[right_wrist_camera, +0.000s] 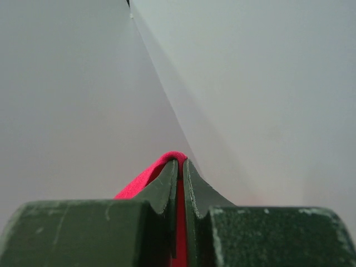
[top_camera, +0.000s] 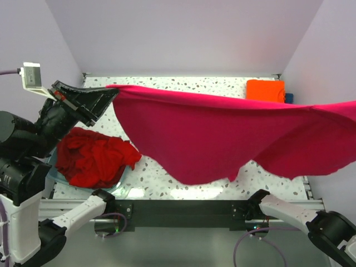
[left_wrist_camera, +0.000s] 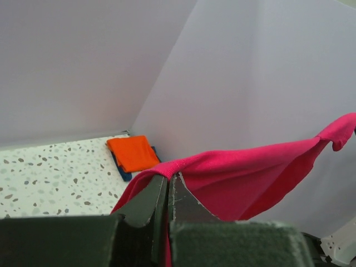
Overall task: Fold and stack the t-shirts
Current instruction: Flatten the tshirt out
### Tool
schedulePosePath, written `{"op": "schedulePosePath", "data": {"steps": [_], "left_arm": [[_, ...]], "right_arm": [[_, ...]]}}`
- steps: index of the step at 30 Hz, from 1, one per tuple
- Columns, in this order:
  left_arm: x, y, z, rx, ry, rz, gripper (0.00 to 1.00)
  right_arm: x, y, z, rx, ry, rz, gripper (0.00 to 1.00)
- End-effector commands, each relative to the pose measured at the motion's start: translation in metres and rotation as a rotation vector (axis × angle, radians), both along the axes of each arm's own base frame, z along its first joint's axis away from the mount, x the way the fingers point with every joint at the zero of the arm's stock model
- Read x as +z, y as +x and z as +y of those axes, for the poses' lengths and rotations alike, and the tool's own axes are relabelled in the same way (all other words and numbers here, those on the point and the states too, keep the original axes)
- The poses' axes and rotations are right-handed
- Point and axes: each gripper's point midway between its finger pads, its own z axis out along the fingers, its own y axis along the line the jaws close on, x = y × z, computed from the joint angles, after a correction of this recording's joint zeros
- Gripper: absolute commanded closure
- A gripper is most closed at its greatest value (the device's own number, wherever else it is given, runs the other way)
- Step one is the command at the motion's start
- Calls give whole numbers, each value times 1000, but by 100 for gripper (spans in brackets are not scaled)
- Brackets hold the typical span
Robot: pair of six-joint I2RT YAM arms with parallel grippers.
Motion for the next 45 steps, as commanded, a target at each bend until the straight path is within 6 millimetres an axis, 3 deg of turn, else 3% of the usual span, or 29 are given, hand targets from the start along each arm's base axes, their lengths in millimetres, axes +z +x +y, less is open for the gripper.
{"op": "schedulePosePath", "data": {"steps": [1,7,8,11,13,14,15,16,17,19,20,21,22,23,24,25,26,27,28,29,30,31,34,37,41,43,44,45], "left_arm": [[-10,10,-9,-28,-23,36,100],[-58,45,-16,20,26,148,100],[-74,56,-17,40,50,180,100],[-107,86,-11,147,113,252,100],[-126,107,-3,235,147,287,100],[-149,123,-6,252,195,324,100],[-161,135,-2,300,214,344,100],[-167,148,1,329,233,339,100],[-195,169,2,349,270,397,100],[-213,197,6,358,274,415,100],[-245,223,19,392,299,483,100],[-257,237,25,395,298,510,100],[-263,253,34,422,289,509,100],[-288,278,49,463,301,559,100],[-294,293,57,486,293,561,100],[-301,307,62,498,292,573,94],[-318,330,72,514,293,610,68],[-324,343,76,524,289,624,51],[-331,354,80,531,289,644,35],[-336,373,85,543,286,659,17],[-339,381,88,560,293,670,0],[-343,384,89,561,314,690,0],[-329,389,80,542,325,656,0],[-325,369,60,506,350,626,0],[-351,323,19,423,396,655,0],[-361,305,-5,377,417,664,0],[-372,292,-9,361,428,683,0],[-376,286,-15,343,426,682,0]], "right_arm": [[8,8,2,-34,-42,14,100],[3,51,32,-43,-118,95,100],[1,59,38,-48,-134,113,100],[-11,97,67,-56,-174,163,100],[-31,131,96,-49,-230,227,100],[-40,144,107,-48,-247,247,100],[-58,173,130,-45,-282,285,100],[-68,188,143,-42,-301,306,100],[-91,222,168,-41,-355,360,100],[-112,261,186,-12,-379,389,100],[-130,287,197,40,-313,392,100],[-148,309,185,26,-305,450,100],[-180,352,208,92,-336,511,100],[-194,373,216,126,-308,522,100],[-193,389,219,156,-302,521,100],[-234,432,243,225,-330,600,100],[-221,443,250,268,-286,587,97],[-236,465,247,278,-275,635,83],[-247,480,251,293,-241,666,48],[-297,512,260,292,-224,766,25],[-276,509,258,294,-210,755,7],[-281,512,257,292,-202,769,1],[-296,502,255,295,-196,805,1],[-306,470,250,334,-188,789,1],[-345,424,248,406,-150,875,1],[-374,398,250,463,-142,942,1],[-402,386,250,478,-131,999,1],[-412,378,252,498,-123,1018,1]]}}
